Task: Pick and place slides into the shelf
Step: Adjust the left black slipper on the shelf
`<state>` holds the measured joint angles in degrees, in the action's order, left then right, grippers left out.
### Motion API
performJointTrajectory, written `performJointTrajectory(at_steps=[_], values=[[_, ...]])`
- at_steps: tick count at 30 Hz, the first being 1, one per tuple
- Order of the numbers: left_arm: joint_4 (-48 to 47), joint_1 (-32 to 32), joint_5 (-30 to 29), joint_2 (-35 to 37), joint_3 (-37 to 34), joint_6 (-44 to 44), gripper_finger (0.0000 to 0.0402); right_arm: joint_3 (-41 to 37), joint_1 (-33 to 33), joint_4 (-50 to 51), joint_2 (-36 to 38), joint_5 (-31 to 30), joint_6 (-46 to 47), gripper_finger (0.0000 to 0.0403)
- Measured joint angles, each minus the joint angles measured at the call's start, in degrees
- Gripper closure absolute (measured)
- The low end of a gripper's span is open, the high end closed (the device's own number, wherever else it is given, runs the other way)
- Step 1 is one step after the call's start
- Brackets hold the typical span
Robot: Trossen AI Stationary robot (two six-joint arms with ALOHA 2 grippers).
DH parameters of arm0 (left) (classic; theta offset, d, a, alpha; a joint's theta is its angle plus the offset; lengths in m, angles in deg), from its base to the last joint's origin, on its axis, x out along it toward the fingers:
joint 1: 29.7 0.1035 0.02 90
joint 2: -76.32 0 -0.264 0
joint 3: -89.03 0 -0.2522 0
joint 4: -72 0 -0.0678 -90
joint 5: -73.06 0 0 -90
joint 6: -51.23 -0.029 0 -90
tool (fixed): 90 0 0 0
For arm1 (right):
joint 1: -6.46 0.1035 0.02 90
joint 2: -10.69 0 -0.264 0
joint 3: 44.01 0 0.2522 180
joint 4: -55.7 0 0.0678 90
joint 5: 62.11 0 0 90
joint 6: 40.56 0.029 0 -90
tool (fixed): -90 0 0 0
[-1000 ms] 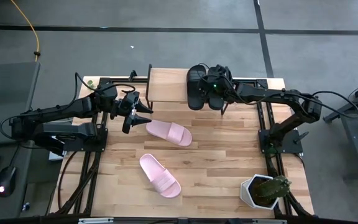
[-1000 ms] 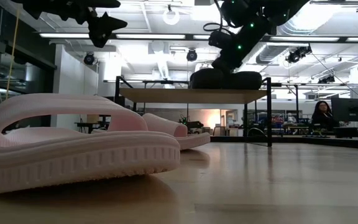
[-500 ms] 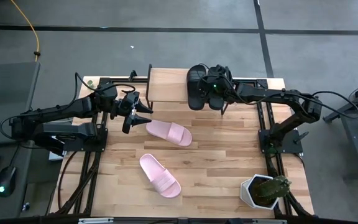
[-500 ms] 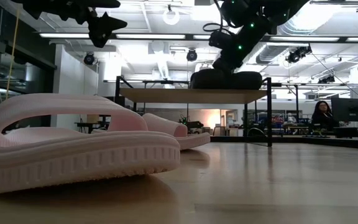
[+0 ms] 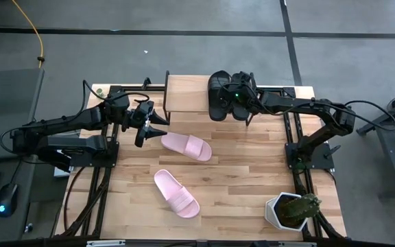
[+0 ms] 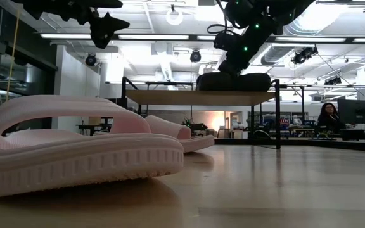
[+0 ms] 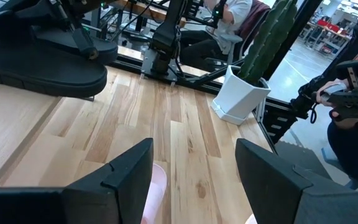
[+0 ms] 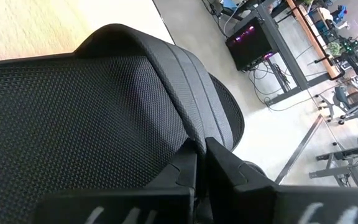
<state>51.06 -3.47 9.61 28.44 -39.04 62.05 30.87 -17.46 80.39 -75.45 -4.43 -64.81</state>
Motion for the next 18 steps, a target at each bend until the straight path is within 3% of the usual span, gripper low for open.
performJointTrajectory(at_steps=[9, 18], values=[[-0.03, -0.02, 0.0, 0.0, 0.0, 0.0, 0.0185, 0.03, -0.04, 0.25, 0.02, 0.9, 0.18, 0.0392], [-0.03, 0.0, 0.0, -0.02, 0.0, 0.0, 0.0185, 0.04, -0.09, 1.29, 0.52, 0.81, 0.22, 0.0299]])
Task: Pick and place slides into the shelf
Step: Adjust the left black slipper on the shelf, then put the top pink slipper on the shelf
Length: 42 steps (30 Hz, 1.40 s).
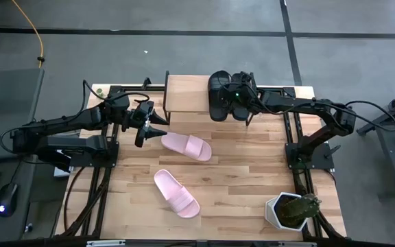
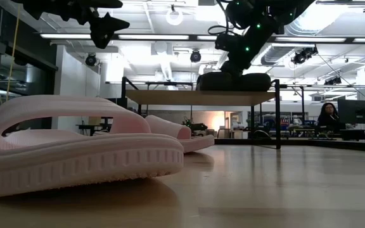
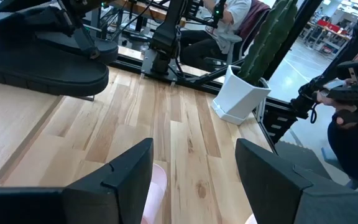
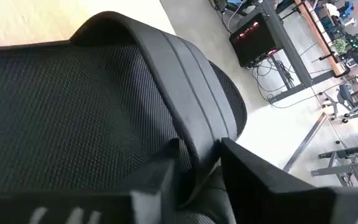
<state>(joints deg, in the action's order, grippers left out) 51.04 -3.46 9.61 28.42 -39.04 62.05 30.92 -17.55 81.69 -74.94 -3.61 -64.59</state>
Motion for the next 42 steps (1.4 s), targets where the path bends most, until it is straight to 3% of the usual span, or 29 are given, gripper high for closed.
performJointTrajectory(at_steps=[9, 25, 32, 42], values=[[-0.05, -0.02, -0.02, 0.02, 0.02, 0.02, 0.0185, -0.17, -0.03, 4.44, 4.08, 4.29, 1.92, 0.0253], [-0.02, -0.02, -0.04, 0.02, 0.02, 0.02, 0.0185, -0.15, 1.14, 6.08, 7.19, 12.28, 3.96, 0.0251], [0.0, -0.02, -0.08, 0.0, 0.02, -0.01, 0.0185, -0.11, 4.27, 5.95, 7.28, 13.99, 4.61, 0.0251], [0.07, -0.02, -0.68, 0.0, 0.02, -0.03, 0.0185, -0.07, 11.05, 2.7, 7.3, 22.49, 5.81, 0.0251]])
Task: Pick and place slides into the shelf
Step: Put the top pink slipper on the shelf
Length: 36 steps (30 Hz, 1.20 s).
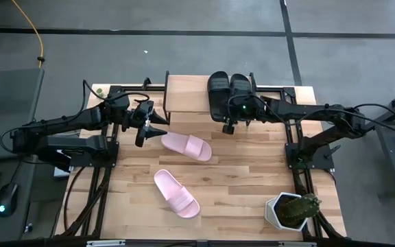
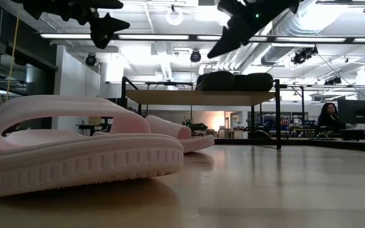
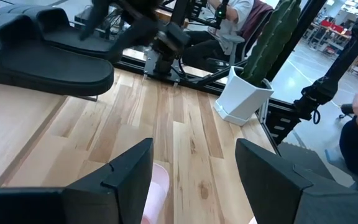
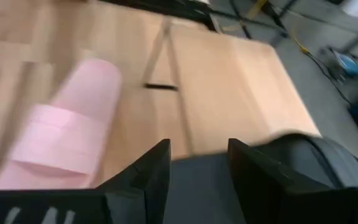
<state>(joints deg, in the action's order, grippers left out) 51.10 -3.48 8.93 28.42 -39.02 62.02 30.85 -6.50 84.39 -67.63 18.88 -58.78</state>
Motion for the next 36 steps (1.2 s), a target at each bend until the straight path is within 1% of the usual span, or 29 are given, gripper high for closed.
performJointTrajectory(at_steps=[3, 16, 19, 23, 26, 29, 36], values=[[0.02, 0.0, 0.0, 0.0, 0.0, 0.0, 0.0185, 0.0, 2.42, -0.58, 0.0, 1.15, -1.18, 0.0251], [-0.07, 0.0, 0.0, 0.01, 0.0, 0.0, 0.0185, -0.02, 11.27, -0.77, -0.96, 0.69, -0.58, 0.0251], [-0.46, 0.02, 0.0, 0.0, 0.0, 0.22, 0.0185, -0.07, 12.58, -0.27, -1.75, 0.59, 0.16, 0.0251], [-1.89, 0.01, -0.02, -0.22, 0.0, 2.76, 0.0185, -0.07, 14.09, -0.1, -3.34, -0.23, -0.17, 0.0251], [-4.08, 0.02, -0.02, -0.86, 0.0, 3.44, 0.0185, -0.07, 14.95, -0.06, -4.41, -2.7, -1.3, 0.0251], [-2.96, 0.0, 0.0, -1.92, -1.41, 5.69, 0.0185, -0.07, 15.55, -0.11, -4.99, -4.73, -2.25, 0.0251], [0.38, 0.02, -0.68, -6.29, -4.18, 9.26, 0.0185, -0.07, 16.12, -0.2, -5.03, -4.74, -2.4, 0.0251]])
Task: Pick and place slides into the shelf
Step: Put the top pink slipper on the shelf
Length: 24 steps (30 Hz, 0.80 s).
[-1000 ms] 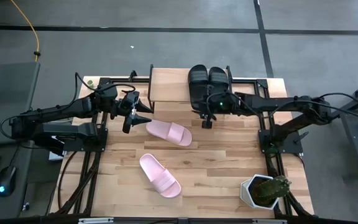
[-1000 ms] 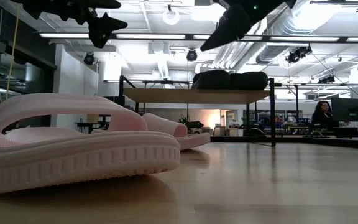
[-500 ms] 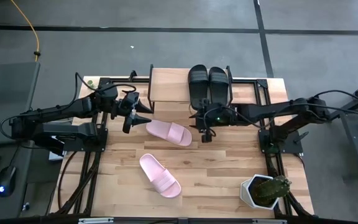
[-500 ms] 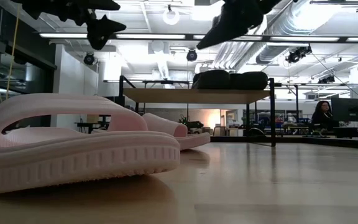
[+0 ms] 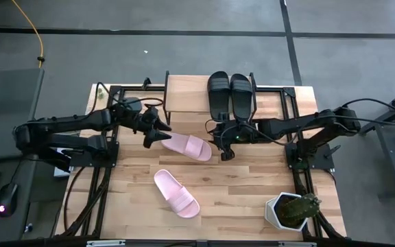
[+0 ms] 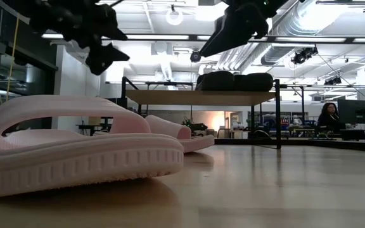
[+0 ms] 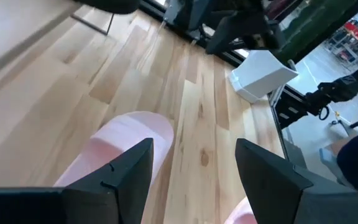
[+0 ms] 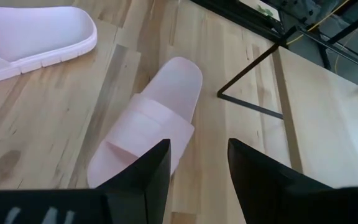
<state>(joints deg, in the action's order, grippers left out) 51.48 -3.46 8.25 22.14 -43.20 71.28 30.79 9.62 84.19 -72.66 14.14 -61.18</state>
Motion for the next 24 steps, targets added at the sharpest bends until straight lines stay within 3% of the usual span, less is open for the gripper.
performJointTrajectory(at_steps=[6, 14, 24], values=[[1.71, -0.11, -0.27, -4.51, -2.14, 3.01, 0.0185, 0.0, 1.39, 0.94, 0.02, -0.43, -2.41, 0.0251], [11.97, -0.36, 0.9, -9.24, -7.46, 8.42, 0.0185, 0.0, 4.25, 2.42, 0.04, -7.94, -4.89, 0.0251], [19.47, -4.68, -1.93, -15.03, -7.84, 11.62, 0.0185, 0.0, 4.89, 2.24, 0.04, -7.77, -5.36, 0.0251]])
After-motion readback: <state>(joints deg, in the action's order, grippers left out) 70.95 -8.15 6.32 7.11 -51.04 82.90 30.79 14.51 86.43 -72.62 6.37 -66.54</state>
